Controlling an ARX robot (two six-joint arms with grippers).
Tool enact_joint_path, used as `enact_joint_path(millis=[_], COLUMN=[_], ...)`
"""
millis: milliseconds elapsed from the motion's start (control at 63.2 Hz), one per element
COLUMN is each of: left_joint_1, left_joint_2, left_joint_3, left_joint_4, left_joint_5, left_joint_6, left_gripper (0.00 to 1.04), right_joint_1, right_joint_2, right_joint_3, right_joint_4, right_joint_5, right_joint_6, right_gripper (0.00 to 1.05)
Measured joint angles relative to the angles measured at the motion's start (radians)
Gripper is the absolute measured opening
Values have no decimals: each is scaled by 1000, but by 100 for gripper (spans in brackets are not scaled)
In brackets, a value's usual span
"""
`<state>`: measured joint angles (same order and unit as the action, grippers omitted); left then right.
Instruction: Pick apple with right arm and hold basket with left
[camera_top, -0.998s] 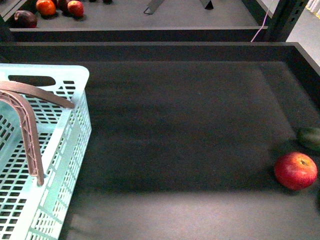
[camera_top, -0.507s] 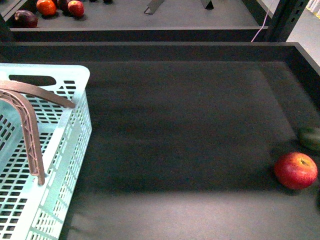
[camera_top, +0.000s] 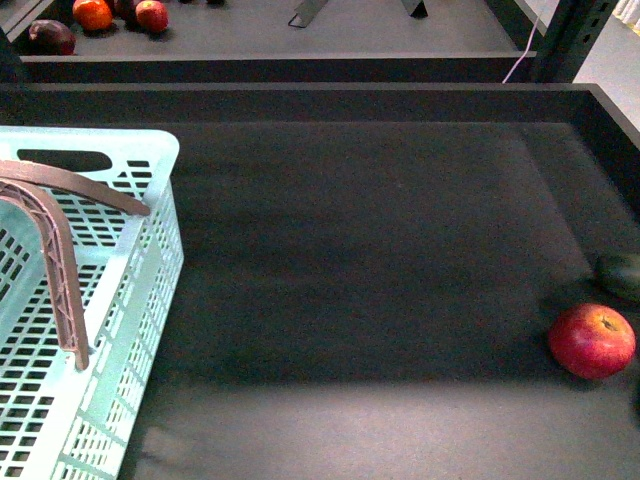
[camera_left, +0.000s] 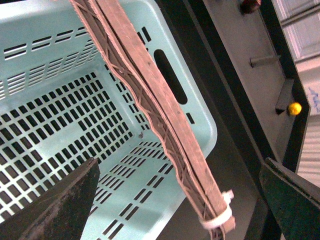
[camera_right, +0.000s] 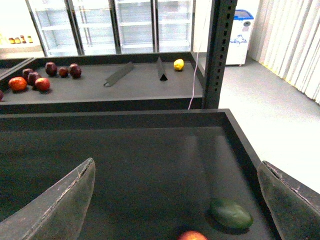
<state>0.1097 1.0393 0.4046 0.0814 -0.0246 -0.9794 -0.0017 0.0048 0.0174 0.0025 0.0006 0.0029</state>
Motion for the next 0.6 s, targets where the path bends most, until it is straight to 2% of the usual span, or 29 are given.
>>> enact_joint_path(millis=[158, 317, 602], left_joint_1=[34, 29, 16], left_joint_2=[220, 447, 622], left_joint_3=[58, 125, 197], left_joint_4=[145, 261, 324], left_joint_5=[27, 48, 50], left_joint_6=[-111, -176, -212], left_gripper=[98, 98, 98], right_joint_1=[0, 0, 0], right_joint_2=[0, 0, 0], right_joint_3=[0, 0, 0], right_joint_4=[0, 0, 0], right_joint_5=[0, 0, 0], right_joint_6=[0, 0, 0], right_gripper=[96, 96, 96])
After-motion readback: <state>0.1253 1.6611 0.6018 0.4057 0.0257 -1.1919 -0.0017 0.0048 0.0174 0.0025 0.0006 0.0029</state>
